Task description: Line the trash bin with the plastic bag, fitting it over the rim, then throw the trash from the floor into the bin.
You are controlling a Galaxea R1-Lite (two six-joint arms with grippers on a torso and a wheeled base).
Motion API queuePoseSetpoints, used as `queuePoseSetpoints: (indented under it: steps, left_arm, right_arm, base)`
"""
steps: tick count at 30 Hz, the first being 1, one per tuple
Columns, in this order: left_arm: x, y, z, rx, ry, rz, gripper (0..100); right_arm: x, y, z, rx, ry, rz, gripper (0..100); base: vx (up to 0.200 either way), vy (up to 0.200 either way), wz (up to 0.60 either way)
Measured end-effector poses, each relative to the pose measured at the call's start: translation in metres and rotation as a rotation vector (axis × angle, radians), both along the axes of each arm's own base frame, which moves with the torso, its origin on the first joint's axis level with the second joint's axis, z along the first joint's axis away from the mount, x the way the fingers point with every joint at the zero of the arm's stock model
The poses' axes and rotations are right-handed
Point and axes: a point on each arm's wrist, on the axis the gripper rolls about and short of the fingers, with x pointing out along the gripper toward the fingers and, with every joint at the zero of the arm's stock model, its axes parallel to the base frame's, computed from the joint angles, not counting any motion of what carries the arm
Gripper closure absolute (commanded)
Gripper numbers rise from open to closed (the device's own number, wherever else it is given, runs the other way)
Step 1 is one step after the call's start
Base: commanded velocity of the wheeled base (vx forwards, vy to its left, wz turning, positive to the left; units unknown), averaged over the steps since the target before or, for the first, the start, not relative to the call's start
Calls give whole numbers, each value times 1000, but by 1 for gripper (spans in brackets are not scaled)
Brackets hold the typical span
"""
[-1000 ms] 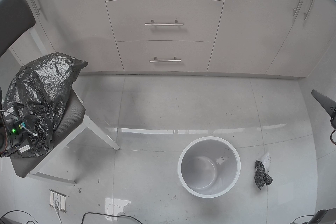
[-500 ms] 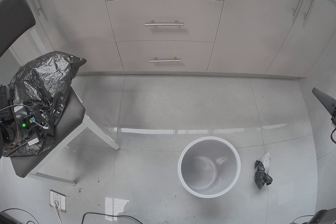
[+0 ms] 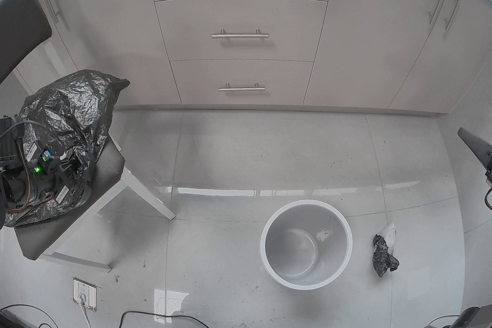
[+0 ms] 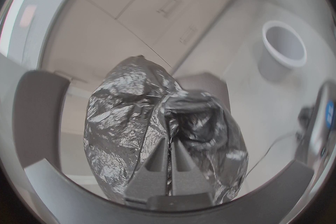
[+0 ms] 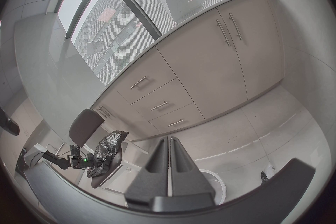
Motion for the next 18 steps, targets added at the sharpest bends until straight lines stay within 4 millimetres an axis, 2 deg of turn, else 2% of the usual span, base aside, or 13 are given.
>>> queuePoseSetpoints:
  steps: [9, 18]
  left_arm:
    - [6, -32, 43, -499, -164, 218, 100]
    - [10, -68, 82, -990, -172, 395, 100]
  right_arm:
    - [-1, 1, -2, -17, 4, 8, 100]
    - [3, 10, -11, -92, 28, 61, 100]
  base:
    - [0, 0, 0]
    - [0, 0, 0]
